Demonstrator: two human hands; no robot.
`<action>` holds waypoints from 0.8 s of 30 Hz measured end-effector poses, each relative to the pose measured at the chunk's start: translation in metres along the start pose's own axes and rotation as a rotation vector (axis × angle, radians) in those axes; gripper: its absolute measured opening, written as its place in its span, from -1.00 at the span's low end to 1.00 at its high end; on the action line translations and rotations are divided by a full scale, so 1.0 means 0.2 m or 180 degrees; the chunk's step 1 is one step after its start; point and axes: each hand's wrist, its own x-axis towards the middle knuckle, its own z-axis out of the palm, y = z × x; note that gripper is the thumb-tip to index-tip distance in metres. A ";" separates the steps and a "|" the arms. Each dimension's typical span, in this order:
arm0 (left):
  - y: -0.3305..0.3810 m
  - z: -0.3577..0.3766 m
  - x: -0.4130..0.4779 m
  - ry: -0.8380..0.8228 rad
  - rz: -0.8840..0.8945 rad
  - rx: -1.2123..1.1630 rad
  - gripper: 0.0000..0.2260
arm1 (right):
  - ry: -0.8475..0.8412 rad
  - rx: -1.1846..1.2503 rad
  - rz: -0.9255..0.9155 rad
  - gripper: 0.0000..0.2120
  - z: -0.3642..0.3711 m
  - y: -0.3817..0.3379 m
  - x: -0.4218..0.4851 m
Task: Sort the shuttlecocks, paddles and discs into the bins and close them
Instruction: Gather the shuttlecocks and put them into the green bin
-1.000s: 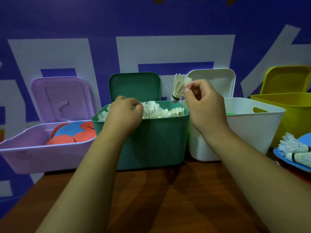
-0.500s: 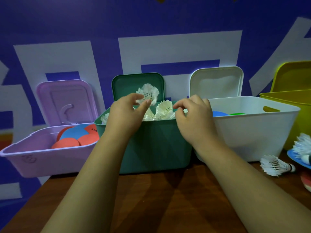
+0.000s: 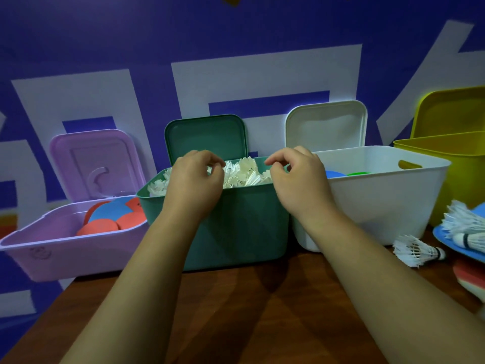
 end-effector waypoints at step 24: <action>1.20 0.79 -0.53 -0.2454 0.0941 -0.0627 -0.79 | 0.0770 -0.2213 0.1425 -0.64 -1.20 0.54 -0.60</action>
